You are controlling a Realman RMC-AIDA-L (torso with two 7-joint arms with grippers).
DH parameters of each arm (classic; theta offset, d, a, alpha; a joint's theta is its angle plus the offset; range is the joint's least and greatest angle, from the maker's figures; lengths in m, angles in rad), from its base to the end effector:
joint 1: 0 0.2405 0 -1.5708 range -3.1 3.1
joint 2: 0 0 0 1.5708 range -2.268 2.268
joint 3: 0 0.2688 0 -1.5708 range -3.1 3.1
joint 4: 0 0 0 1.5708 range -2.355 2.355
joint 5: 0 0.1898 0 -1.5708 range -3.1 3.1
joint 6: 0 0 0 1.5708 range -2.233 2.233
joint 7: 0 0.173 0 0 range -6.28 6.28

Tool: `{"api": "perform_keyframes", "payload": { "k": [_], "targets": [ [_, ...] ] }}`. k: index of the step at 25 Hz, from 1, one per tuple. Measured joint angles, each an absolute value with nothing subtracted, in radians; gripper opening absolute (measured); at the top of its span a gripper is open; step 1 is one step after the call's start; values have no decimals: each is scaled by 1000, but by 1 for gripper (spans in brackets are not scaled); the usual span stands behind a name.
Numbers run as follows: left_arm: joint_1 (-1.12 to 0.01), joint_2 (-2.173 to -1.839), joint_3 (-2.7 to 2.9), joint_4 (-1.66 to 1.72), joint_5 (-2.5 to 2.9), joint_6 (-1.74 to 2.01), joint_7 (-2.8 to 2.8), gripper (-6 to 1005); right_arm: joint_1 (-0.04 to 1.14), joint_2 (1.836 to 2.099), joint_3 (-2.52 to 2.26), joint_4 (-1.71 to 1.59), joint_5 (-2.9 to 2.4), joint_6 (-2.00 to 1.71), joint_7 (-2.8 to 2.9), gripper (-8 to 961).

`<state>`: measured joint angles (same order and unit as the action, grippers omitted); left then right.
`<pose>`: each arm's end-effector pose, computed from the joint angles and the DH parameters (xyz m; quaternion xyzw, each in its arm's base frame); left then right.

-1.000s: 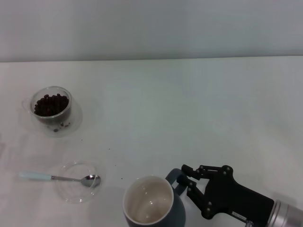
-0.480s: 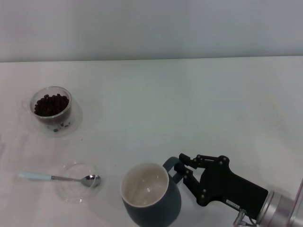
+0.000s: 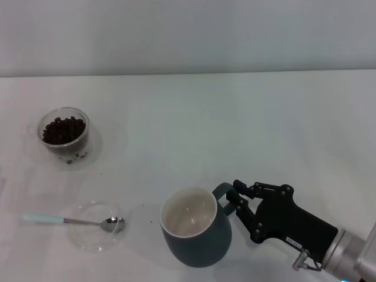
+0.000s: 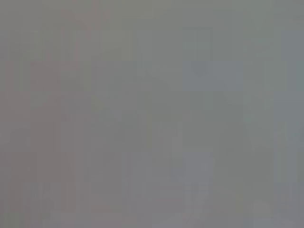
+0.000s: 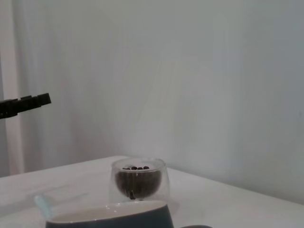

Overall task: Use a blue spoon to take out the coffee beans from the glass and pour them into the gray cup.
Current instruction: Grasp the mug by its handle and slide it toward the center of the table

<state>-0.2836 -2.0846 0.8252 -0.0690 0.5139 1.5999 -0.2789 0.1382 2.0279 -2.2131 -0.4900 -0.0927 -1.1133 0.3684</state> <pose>-0.3577 0.2695 0.0395 -0.5995 -0.2197 -0.3637 0.6783 0.2818 0.2420 -0.1007 -0.8731 0.1689 0.3063 0.3397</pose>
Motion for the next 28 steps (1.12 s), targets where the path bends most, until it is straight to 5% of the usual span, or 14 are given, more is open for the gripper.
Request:
{"api": "perform_keyframes", "payload": {
  "k": [28],
  "targets": [
    [-281,-2088,825,-69,514,1600,-282,888,165,2028,-2322,-480,100,-1045,292,163]
  ]
}}
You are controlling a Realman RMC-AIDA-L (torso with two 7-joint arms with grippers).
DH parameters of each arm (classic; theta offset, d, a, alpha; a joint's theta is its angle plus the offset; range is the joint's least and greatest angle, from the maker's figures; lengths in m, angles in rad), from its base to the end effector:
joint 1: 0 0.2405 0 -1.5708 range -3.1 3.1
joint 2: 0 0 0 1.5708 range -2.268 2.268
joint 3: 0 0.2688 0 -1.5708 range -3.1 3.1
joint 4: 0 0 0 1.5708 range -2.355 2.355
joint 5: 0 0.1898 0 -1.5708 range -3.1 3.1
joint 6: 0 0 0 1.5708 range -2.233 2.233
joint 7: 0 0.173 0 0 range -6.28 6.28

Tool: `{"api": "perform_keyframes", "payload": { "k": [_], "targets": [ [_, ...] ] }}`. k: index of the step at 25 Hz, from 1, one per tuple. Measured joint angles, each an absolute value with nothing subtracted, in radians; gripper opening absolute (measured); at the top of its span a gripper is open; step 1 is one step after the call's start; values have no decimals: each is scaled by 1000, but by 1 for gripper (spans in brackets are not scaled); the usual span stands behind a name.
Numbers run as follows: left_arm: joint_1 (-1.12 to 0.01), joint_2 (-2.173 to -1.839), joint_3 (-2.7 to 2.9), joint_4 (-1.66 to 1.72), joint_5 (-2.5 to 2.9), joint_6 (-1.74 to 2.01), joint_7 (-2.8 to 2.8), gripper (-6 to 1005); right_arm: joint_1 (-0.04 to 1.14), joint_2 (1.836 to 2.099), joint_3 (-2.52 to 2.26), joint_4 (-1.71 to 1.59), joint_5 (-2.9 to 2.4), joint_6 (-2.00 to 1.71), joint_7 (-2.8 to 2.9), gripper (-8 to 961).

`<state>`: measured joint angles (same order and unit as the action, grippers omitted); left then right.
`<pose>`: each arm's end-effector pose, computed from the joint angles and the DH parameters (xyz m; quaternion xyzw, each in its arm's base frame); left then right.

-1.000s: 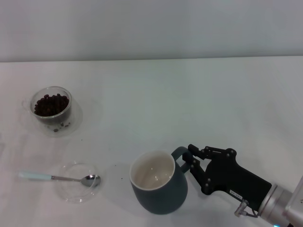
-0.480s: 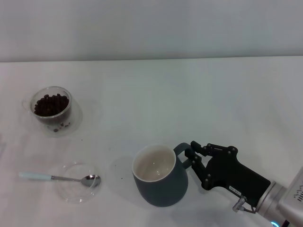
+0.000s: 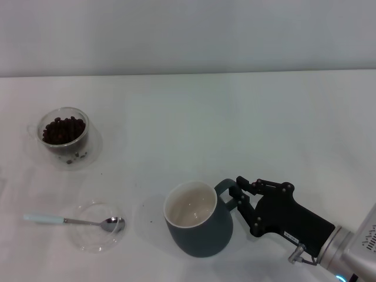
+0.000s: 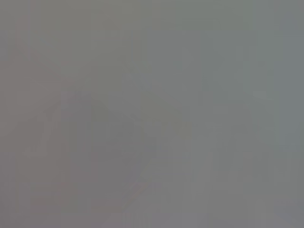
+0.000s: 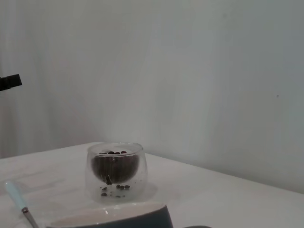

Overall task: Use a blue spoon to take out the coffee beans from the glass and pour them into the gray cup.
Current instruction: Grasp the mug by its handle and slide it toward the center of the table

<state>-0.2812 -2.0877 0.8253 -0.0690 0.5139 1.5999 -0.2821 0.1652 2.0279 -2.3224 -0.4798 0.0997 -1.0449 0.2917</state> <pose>-0.3577 0.2685 0.0382 -0.5987 -0.2226 -0.3648 0.6775 0.2889 0.2509 -0.1055 -0.8678 0.1848 0.2823 0.3648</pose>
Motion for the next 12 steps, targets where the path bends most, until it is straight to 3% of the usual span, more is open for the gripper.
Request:
{"api": "perform_keyframes", "payload": {
  "k": [12],
  "targets": [
    [-275,-2088,825,-69,514,1600,-282,888,183,2026,-2323,-465,96,-1041,277,174]
  ]
}}
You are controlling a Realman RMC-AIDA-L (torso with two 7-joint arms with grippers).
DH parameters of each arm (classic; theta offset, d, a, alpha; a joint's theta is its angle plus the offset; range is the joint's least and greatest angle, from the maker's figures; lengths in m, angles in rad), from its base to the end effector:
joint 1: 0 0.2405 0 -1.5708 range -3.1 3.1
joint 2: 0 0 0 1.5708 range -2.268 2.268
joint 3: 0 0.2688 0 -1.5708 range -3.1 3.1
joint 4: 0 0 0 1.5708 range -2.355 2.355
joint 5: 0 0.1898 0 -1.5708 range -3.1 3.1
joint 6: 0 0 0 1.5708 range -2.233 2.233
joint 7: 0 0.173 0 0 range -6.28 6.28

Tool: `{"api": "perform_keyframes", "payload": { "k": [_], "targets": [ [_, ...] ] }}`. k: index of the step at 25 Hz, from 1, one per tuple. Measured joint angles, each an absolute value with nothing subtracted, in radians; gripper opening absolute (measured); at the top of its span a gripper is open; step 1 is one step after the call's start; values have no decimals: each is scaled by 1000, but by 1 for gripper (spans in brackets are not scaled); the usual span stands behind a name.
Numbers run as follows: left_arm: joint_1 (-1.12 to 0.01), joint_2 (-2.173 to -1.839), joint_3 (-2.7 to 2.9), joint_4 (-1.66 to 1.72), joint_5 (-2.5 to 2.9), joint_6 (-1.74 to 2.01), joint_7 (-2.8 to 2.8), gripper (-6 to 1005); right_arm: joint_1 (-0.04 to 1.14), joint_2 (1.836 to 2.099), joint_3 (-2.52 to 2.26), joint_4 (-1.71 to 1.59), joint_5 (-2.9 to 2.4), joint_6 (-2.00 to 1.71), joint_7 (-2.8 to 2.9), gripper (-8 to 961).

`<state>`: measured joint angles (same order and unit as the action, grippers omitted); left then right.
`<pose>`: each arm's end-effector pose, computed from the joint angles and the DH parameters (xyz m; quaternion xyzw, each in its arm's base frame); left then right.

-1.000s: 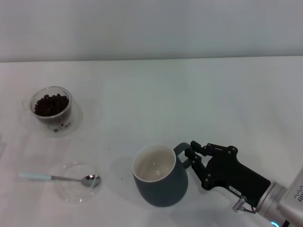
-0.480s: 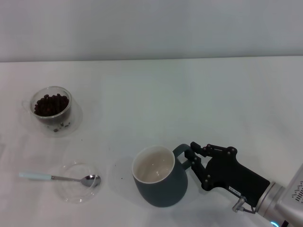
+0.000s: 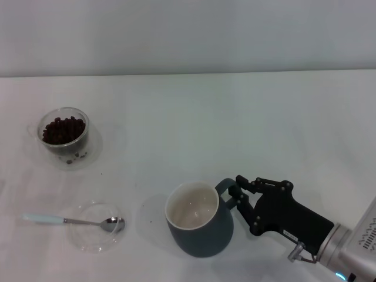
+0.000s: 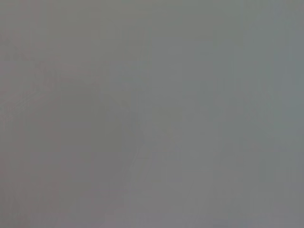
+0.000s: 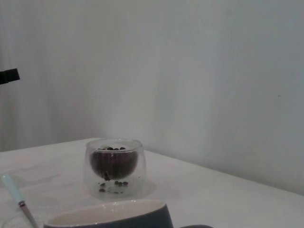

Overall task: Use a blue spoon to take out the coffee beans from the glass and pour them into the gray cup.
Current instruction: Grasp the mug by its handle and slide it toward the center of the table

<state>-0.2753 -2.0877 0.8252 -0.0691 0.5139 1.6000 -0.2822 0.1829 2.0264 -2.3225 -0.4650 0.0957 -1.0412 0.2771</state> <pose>-0.3593 0.2664 0.0382 -0.5980 -0.2244 -0.3628 0.6786 0.2899 0.2546 -0.1058 -0.8733 0.1727 0.2734 0.3645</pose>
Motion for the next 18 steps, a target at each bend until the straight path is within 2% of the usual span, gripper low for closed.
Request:
{"api": "perform_keyframes", "payload": {
  "k": [9,18],
  "targets": [
    [-275,-2086,825,-71,515,1600,-282,887,181,2026,-2318,-452,99,-1039,279,183],
    [-279,-2085,825,-71,516,1600,-282,887,183,2022,-2313,-451,100,-1042,281,495]
  ]
}}
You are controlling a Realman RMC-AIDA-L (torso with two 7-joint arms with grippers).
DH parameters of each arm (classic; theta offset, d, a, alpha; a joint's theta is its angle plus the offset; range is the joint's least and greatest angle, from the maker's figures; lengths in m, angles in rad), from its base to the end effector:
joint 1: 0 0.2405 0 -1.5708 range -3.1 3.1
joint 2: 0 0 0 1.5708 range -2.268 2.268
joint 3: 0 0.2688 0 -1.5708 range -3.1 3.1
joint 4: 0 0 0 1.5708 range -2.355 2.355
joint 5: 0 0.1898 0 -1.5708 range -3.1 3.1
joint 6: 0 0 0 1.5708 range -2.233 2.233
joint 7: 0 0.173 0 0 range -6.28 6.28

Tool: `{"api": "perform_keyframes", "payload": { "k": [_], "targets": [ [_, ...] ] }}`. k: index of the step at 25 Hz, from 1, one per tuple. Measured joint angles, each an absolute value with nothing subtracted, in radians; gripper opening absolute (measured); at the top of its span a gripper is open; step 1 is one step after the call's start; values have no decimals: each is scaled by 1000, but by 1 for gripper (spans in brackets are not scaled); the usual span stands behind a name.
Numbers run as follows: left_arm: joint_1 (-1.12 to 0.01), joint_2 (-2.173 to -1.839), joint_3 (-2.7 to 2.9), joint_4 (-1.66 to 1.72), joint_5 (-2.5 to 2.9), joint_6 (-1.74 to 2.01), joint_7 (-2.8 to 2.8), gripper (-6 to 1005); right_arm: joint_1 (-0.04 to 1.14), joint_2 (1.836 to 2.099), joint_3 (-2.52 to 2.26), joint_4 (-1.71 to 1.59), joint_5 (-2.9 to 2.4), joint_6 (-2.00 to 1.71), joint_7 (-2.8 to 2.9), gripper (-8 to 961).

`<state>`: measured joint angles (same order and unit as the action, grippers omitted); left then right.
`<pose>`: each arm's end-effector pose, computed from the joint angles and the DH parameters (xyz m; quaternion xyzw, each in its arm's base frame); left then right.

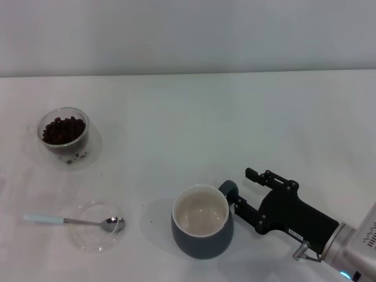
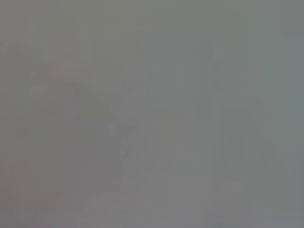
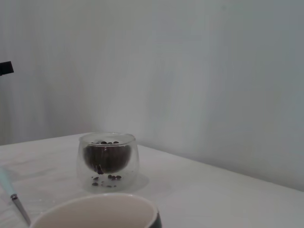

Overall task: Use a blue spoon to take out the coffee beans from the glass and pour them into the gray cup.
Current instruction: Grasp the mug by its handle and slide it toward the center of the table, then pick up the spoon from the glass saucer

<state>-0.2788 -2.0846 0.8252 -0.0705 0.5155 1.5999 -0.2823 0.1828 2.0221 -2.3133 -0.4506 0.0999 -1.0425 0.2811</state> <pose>-0.3590 0.2677 0.0390 -0.5992 -0.2228 -0.3631 0.6778 0.2962 0.2557 -0.1022 -0.8713 0.1781 0.2675 0.3709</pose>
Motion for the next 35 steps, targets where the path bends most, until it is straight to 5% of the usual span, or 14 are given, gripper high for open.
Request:
{"api": "perform_keyframes", "payload": {
  "k": [5,35],
  "targets": [
    [-279,-2085,825,-69,515,1600,-284,888,183,2019,-2313,-444,97,-1044,289,635],
    [-235,-2086,822,-63,508,1622,-265,888,180,2011,-2138,-171,111,-1543,286,631]
  ]
}}
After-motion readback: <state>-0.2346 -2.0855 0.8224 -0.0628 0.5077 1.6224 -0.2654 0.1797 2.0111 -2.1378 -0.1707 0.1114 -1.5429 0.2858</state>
